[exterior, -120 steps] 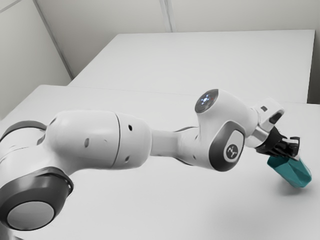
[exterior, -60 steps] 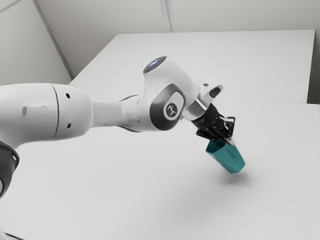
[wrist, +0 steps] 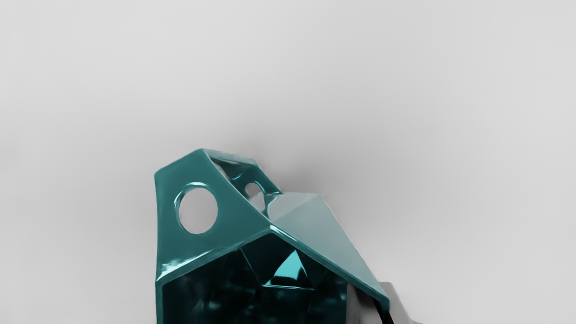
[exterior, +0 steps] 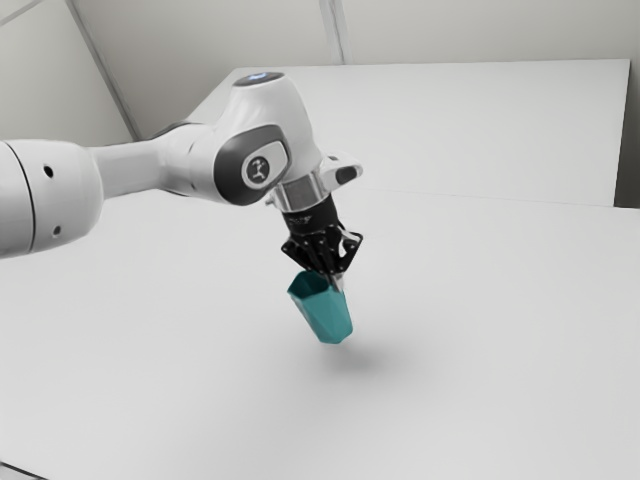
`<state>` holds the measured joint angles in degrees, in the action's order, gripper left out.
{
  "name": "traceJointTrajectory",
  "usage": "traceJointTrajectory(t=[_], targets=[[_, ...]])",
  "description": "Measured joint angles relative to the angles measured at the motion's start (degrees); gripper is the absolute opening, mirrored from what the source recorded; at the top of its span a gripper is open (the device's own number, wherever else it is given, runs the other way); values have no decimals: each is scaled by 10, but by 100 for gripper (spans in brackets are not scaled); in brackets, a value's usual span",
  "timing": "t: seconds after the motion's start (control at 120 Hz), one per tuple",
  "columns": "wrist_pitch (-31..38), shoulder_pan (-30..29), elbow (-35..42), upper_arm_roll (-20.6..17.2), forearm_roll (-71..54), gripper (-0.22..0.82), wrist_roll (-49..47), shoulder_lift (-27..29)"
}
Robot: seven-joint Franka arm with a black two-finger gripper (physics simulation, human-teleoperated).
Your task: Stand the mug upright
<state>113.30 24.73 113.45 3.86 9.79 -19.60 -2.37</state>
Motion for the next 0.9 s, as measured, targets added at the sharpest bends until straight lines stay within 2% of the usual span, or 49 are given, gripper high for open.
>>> traceJointTrajectory(t=[0.217,0.5,0.767,0.9], targets=[[-37,-55,8,-1,-82,-18,-13,15],[-47,-135,9,-1,-136,-18,-24,20],[-11,-204,32,-1,-167,-18,-31,9],[5,-210,34,-1,-172,-18,-34,-3]])
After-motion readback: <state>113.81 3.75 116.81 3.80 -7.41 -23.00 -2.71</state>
